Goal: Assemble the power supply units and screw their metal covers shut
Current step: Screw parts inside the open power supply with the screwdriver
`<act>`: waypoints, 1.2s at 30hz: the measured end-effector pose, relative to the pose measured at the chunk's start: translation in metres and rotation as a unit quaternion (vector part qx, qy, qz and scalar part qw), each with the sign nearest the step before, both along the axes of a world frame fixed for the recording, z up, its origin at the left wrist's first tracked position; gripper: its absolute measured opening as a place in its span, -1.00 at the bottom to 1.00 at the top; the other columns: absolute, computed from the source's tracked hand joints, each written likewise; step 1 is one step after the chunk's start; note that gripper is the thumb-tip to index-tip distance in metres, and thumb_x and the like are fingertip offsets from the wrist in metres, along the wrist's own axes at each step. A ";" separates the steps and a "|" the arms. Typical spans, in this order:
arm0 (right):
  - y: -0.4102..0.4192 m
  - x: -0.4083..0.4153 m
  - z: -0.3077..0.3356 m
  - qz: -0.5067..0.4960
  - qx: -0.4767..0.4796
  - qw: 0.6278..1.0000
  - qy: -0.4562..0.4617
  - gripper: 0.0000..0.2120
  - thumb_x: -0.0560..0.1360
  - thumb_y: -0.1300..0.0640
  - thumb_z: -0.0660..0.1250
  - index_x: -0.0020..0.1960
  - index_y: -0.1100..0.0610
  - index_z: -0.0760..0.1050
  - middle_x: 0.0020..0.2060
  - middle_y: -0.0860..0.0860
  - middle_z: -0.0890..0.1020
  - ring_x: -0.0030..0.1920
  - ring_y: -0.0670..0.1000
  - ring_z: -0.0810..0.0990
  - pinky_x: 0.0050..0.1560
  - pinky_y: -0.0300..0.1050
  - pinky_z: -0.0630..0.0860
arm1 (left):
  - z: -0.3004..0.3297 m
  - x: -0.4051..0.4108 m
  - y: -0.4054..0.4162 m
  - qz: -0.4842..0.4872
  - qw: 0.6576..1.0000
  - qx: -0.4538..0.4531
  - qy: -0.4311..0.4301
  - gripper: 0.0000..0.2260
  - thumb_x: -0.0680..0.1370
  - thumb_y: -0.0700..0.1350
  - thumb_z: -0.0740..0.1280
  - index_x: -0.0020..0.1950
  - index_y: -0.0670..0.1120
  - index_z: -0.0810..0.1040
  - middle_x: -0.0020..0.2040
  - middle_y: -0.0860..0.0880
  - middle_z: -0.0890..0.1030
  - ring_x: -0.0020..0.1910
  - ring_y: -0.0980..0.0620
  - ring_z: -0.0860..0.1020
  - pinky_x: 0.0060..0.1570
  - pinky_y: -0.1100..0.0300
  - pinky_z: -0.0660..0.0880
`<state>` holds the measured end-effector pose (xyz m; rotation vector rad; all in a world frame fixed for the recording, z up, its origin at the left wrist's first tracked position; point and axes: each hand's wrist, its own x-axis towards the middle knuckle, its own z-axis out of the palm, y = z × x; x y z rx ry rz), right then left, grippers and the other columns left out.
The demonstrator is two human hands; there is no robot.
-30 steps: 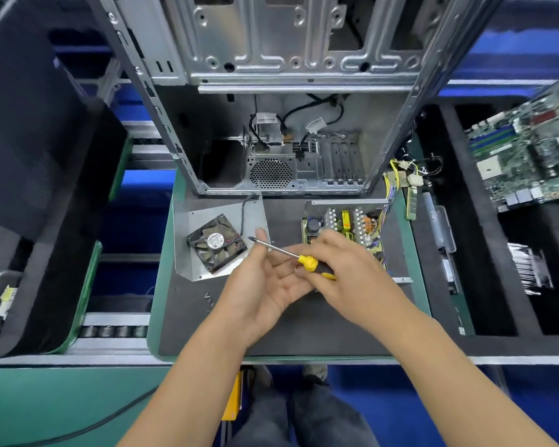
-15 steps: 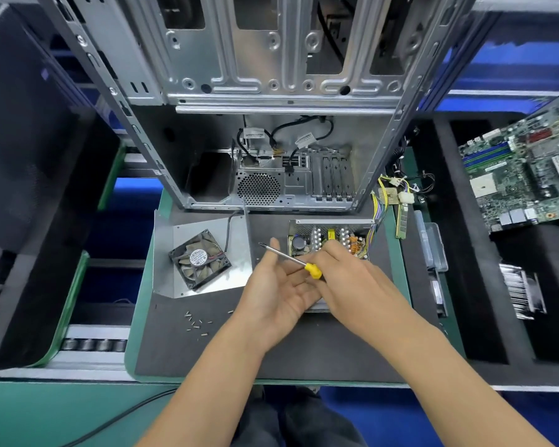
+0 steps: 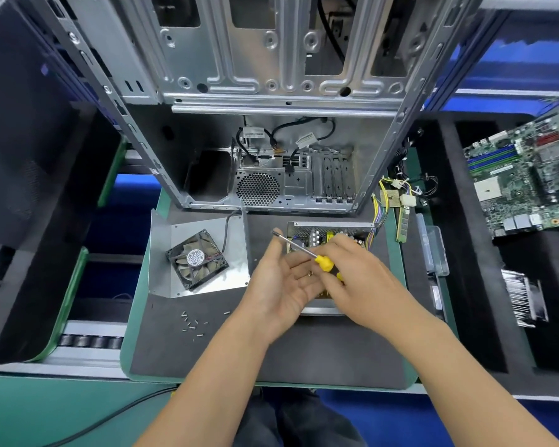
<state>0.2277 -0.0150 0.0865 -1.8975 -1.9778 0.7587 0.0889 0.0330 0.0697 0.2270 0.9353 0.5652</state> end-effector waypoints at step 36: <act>-0.027 0.043 0.017 -0.180 -0.020 0.974 0.136 -0.89 0.59 -0.21 0.12 0.06 -0.22 0.30 -0.28 -0.05 0.54 -0.34 -0.18 0.46 -0.29 -0.25 0.36 | -0.003 -0.009 0.001 0.064 0.996 0.059 0.010 -0.81 0.43 -0.21 0.40 -0.01 -0.29 0.63 -0.26 -0.09 0.64 -0.33 0.09 0.60 -0.31 0.32 0.57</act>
